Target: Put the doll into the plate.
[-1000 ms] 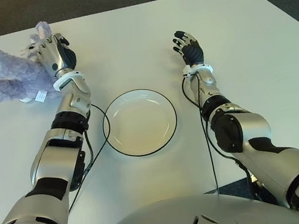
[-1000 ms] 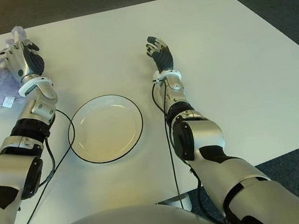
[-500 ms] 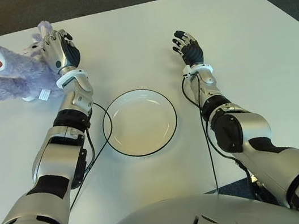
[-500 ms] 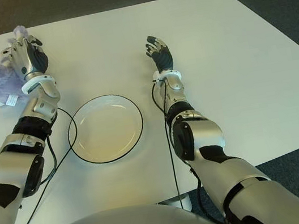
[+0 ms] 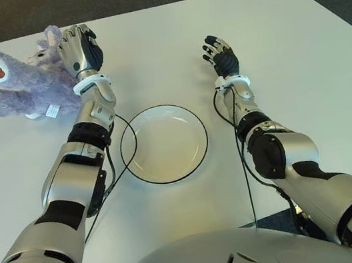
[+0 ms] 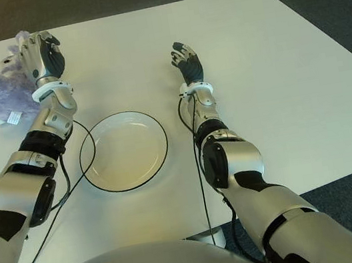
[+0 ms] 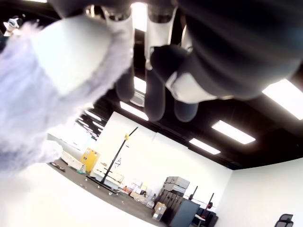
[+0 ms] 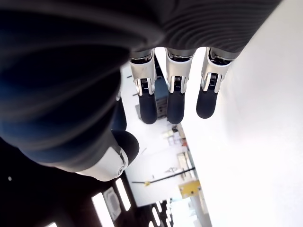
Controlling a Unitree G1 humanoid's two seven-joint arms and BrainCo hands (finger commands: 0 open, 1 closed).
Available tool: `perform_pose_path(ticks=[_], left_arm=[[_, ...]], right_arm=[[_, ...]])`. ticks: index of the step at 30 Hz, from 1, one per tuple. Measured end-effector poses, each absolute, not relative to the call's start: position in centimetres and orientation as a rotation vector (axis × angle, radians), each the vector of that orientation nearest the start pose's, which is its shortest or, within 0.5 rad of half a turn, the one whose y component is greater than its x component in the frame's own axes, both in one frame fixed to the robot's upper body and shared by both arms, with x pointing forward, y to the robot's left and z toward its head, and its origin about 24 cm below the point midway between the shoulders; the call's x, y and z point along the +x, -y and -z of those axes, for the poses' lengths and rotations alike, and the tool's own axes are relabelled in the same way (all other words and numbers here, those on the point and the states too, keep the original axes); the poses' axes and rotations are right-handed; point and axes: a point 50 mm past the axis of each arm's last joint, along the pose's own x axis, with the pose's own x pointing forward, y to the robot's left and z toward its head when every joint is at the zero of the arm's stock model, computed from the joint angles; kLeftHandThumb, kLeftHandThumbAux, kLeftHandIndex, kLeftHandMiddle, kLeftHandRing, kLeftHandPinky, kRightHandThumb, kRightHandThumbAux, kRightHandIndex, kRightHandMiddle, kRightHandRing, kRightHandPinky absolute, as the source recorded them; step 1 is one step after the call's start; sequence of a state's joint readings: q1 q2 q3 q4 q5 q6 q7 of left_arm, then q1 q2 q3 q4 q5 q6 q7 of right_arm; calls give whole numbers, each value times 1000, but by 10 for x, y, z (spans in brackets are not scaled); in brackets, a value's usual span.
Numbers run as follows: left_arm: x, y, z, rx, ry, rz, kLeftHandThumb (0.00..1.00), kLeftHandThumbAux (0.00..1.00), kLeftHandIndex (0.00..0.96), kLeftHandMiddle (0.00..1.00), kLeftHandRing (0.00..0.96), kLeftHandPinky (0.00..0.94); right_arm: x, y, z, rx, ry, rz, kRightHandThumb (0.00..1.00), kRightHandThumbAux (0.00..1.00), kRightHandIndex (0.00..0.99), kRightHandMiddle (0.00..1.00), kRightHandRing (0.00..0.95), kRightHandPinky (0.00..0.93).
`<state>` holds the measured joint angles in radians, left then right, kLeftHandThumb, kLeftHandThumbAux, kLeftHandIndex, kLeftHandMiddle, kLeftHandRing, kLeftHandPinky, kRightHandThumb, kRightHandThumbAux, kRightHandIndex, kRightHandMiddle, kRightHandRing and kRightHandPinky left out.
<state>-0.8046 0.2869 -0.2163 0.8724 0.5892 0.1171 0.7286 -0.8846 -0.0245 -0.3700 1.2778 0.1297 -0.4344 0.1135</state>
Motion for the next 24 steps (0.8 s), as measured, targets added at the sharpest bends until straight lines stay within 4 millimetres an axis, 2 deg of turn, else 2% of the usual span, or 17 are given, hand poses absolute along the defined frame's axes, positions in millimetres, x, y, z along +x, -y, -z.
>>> perform_pose_path(ticks=[9,10,12,13,15,17,20,21,24], left_arm=[[381,-175,-115,1029,223,-545,848,659,452,445,444,457],[381,-174,-115,1027,224,-543,922,649,455,454,459,469],[381,-173,-115,1021,224,-538,946,641,445,477,487,508],[381,-172,-115,1019,224,-535,955,634,433,523,546,574],[382,-171,-116,1009,224,-531,957,632,430,537,563,593],[382,-169,-116,1003,226,-528,955,636,407,550,566,665],[382,-167,-116,997,229,-524,956,635,407,554,575,697],[382,-167,-116,996,229,-523,952,638,439,488,533,718],[382,-165,-116,993,231,-521,951,638,449,467,521,744]], right_arm=[[381,135,-64,282,14,-10,683,741,224,166,139,165],[381,135,-64,282,14,-10,683,741,223,166,139,162],[381,134,-64,282,14,-10,682,744,220,163,138,159],[381,134,-64,282,14,-10,681,746,218,160,136,158],[381,134,-64,282,14,-9,680,747,217,159,135,157],[381,134,-64,282,14,-9,682,750,216,159,133,156],[381,134,-64,283,14,-9,687,752,215,157,131,154],[381,134,-64,283,14,-10,694,753,214,154,129,153],[381,134,-64,283,15,-13,700,753,213,151,127,155]])
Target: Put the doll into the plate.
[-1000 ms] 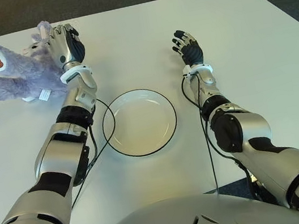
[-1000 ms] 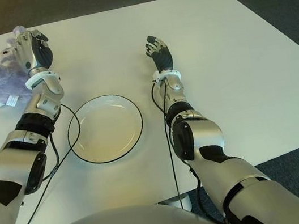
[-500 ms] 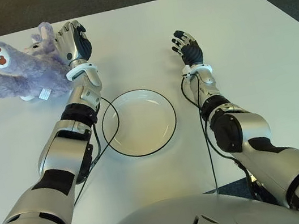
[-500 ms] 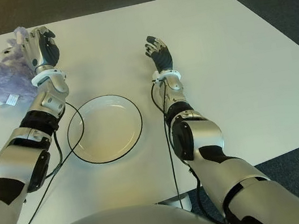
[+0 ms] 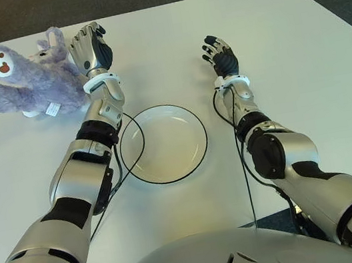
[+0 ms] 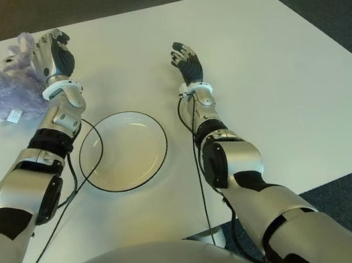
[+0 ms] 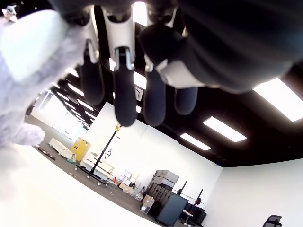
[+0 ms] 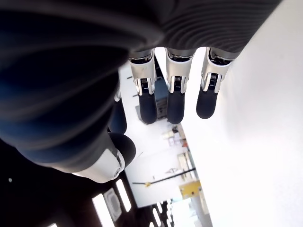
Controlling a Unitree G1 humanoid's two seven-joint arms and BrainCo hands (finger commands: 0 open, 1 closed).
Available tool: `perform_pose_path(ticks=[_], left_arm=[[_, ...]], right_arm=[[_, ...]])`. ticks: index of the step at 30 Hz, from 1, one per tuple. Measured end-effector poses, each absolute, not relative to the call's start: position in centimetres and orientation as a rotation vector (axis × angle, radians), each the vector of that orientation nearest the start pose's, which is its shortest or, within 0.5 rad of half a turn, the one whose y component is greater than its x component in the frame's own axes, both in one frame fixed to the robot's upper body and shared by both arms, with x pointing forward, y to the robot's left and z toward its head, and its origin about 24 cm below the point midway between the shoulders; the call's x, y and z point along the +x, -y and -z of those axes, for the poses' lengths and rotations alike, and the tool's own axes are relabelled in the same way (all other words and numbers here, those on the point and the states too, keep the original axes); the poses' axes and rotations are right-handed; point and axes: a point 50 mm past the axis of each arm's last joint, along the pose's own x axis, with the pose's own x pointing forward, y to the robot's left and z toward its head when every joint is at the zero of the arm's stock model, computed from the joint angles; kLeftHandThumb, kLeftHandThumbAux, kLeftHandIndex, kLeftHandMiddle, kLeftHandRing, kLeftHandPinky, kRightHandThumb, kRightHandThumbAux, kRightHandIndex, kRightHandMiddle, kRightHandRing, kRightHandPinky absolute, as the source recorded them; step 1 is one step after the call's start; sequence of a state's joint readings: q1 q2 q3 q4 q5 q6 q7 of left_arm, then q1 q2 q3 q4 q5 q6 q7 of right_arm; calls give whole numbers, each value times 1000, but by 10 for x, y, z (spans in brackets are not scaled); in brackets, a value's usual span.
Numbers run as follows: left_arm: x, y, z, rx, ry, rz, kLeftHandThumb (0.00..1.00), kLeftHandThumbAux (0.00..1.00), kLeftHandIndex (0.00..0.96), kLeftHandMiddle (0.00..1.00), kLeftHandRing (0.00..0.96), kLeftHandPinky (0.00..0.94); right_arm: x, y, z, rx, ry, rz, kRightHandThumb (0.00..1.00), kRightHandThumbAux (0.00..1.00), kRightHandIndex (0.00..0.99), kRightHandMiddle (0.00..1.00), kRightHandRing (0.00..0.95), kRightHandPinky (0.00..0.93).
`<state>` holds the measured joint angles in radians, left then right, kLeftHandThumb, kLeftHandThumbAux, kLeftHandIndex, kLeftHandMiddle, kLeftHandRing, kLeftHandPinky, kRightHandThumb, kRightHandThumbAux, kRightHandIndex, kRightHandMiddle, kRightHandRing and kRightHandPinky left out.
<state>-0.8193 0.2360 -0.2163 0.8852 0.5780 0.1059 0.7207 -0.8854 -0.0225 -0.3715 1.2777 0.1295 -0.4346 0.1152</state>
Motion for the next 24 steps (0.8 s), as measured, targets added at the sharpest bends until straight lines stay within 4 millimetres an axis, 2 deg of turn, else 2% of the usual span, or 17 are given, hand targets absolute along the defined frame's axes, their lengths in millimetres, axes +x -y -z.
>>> perform_pose_path(ticks=[10,14,15,17,21,24], left_arm=[[382,-160,-116,984,224,-520,951,639,449,465,516,740],[382,-159,-118,979,231,-521,951,639,449,465,513,680],[382,-159,-118,978,233,-522,955,635,423,545,537,592],[382,-159,-119,978,236,-522,955,635,411,568,533,531],[382,-159,-119,981,245,-528,952,639,402,557,522,509],[381,-158,-120,982,262,-540,952,639,411,545,505,456]], right_arm=[[381,134,-64,283,16,-19,695,745,226,159,130,152],[381,134,-64,284,16,-19,702,743,226,166,135,154],[381,134,-64,284,16,-19,698,740,224,166,134,153],[381,134,-64,283,16,-19,693,738,224,164,133,152],[381,134,-64,283,16,-19,684,736,223,159,131,151],[381,134,-64,283,16,-19,687,739,221,158,131,150]])
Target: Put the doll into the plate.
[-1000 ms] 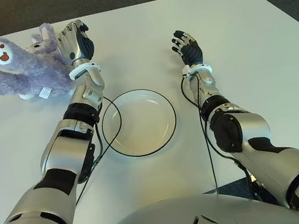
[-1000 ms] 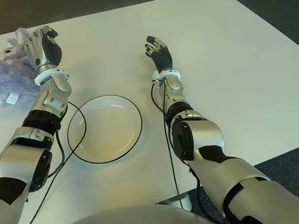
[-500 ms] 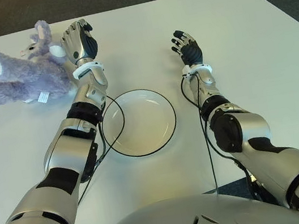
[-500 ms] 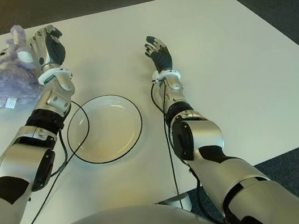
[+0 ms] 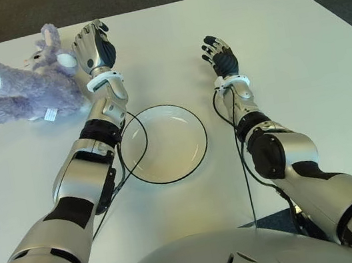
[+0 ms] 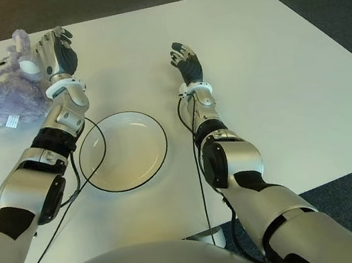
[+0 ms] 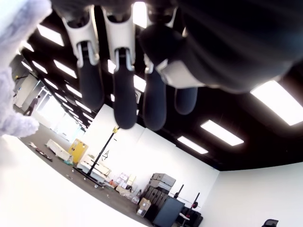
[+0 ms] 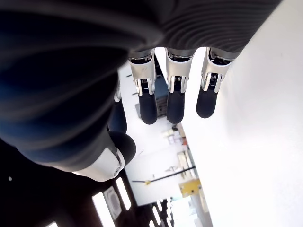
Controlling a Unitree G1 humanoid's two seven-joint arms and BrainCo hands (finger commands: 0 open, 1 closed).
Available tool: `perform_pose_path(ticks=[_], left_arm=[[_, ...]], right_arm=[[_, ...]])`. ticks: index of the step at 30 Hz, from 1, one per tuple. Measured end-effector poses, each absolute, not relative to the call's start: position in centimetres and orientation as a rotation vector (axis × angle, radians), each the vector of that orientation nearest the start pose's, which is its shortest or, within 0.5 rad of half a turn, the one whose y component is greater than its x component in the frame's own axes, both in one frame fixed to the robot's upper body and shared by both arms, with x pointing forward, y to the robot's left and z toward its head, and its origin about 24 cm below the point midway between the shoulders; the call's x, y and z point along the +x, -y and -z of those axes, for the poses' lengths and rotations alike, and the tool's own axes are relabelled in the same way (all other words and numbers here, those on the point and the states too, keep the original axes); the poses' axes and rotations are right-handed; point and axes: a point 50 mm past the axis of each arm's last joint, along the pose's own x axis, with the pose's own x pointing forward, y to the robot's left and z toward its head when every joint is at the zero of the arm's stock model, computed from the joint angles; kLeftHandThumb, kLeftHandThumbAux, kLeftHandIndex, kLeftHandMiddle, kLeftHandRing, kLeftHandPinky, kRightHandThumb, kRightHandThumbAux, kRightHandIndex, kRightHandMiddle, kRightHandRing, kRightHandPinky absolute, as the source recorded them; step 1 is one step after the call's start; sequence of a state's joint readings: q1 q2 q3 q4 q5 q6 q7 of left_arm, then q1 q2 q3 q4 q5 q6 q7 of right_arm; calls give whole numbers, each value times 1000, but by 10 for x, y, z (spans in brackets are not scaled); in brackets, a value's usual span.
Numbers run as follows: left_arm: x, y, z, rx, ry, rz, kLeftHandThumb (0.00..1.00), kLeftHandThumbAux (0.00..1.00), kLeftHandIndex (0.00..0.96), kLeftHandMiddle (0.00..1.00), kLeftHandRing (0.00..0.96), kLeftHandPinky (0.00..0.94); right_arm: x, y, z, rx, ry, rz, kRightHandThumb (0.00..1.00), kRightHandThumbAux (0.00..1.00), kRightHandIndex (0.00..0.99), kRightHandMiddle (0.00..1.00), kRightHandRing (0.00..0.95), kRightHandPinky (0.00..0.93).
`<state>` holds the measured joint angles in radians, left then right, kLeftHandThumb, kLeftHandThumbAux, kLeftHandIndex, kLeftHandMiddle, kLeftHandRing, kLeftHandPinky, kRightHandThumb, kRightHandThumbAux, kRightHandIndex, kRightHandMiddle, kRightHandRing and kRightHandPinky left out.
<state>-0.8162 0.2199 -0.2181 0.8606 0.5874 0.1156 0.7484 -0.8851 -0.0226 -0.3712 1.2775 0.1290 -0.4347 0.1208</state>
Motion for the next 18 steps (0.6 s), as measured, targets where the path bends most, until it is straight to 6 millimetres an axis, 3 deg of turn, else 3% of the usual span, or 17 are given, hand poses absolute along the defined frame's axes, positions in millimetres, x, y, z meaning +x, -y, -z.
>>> perform_pose_path(ticks=[18], left_arm=[[365,-147,-127,921,453,-556,933,658,361,462,528,503]], right_arm=[[380,133,-64,286,11,-28,733,785,189,150,122,145]])
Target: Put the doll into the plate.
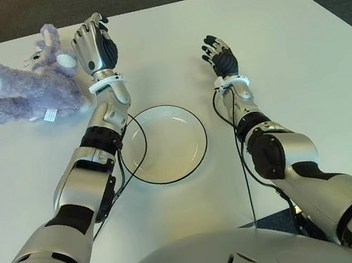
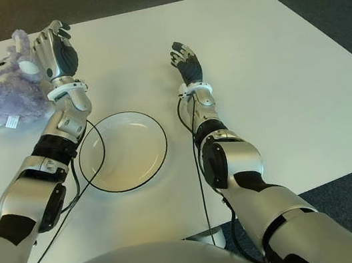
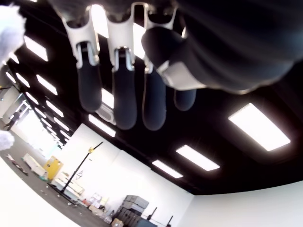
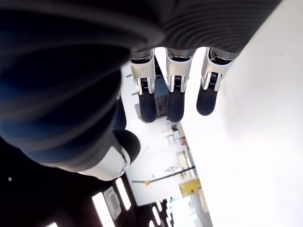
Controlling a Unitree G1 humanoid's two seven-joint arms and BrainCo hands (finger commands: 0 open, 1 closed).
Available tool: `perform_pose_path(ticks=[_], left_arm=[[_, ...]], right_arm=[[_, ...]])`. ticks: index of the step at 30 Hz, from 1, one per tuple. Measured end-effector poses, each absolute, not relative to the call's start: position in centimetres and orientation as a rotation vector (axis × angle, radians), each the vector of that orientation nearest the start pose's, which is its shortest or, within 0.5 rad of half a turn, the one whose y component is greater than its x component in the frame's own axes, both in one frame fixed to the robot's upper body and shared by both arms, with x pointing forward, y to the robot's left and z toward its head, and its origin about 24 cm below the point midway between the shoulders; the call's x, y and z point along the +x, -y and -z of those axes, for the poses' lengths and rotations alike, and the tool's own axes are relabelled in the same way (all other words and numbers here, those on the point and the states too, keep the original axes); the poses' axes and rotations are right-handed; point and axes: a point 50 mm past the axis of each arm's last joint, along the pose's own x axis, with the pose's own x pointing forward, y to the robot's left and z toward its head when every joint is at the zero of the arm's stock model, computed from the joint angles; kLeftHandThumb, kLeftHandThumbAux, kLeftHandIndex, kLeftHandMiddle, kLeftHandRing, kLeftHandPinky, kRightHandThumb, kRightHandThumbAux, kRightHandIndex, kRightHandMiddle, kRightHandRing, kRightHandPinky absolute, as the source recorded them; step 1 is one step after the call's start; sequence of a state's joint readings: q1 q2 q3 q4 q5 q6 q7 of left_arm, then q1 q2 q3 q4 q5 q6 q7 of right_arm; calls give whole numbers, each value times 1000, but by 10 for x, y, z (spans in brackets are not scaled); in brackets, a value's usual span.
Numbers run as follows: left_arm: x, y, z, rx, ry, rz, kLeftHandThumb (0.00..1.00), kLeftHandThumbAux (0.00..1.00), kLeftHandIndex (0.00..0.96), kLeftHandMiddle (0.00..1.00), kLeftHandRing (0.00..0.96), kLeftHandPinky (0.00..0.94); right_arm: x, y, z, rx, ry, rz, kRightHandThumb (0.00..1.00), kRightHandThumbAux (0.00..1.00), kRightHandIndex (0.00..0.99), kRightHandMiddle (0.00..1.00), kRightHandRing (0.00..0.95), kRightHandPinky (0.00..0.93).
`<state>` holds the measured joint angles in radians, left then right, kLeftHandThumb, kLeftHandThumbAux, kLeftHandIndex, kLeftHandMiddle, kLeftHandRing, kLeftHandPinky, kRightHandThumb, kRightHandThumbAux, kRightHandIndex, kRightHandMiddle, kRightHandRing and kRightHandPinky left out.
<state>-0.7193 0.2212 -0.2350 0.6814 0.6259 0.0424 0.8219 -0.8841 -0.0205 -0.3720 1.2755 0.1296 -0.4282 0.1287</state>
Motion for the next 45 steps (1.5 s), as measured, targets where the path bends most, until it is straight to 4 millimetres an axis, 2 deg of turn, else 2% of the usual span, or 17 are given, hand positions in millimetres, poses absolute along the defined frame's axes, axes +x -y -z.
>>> perform_pose_path(ticks=[2,4,5,8,15,16,17,20,24,27,29,32,33,35,38,44,45], left_arm=[[362,-143,-129,926,486,-541,931,660,361,454,525,436],[359,-141,-130,937,517,-531,930,660,363,449,521,422],[357,-140,-131,946,535,-527,930,661,363,448,520,419],[352,-141,-133,966,575,-529,832,671,378,477,412,441],[341,-146,-136,1029,610,-565,824,675,365,490,412,464],[341,-146,-136,1041,609,-571,693,491,266,391,404,457],[340,-147,-135,1054,607,-577,659,446,241,366,402,455],[337,-149,-134,1081,601,-592,626,431,226,349,395,443],[334,-149,-133,1102,603,-604,603,432,218,338,387,428],[331,-149,-133,1108,611,-616,574,438,200,338,376,379],[329,-149,-133,1116,617,-627,575,443,187,380,410,422],[325,-148,-134,1123,626,-652,563,443,179,391,416,417],[324,-148,-134,1125,626,-660,546,440,176,381,397,375],[320,-148,-134,1130,625,-676,540,440,176,379,391,362],[315,-149,-133,1135,618,-699,500,434,169,308,306,280],[309,-151,-131,1142,596,-728,501,429,164,287,283,278],[309,-152,-130,1143,595,-731,509,398,173,289,299,326]], right_arm=[[380,133,-64,285,11,-31,731,775,189,147,121,141],[380,132,-64,285,10,-33,727,769,182,144,119,145],[380,132,-63,284,10,-34,725,768,180,143,119,146],[380,131,-63,280,8,-38,734,766,169,137,115,145],[380,131,-63,278,6,-36,742,773,164,135,115,132],[380,132,-63,277,6,-36,744,779,164,135,114,131],[380,132,-63,278,6,-36,746,780,164,135,113,131],[380,132,-63,278,6,-37,769,790,162,135,112,130],[380,132,-62,278,5,-40,790,792,165,139,118,147],[380,131,-62,280,6,-45,764,777,178,148,128,157],[380,131,-62,279,5,-47,744,770,177,145,124,147],[380,130,-62,276,4,-47,729,763,177,143,125,155],[380,130,-62,274,3,-45,716,759,179,144,127,162],[380,130,-62,271,1,-42,711,759,179,144,127,163],[380,129,-62,267,-1,-38,701,756,181,146,132,166],[380,130,-61,264,-2,-36,691,744,183,149,136,169],[380,130,-61,264,-2,-36,674,734,190,149,135,165]])
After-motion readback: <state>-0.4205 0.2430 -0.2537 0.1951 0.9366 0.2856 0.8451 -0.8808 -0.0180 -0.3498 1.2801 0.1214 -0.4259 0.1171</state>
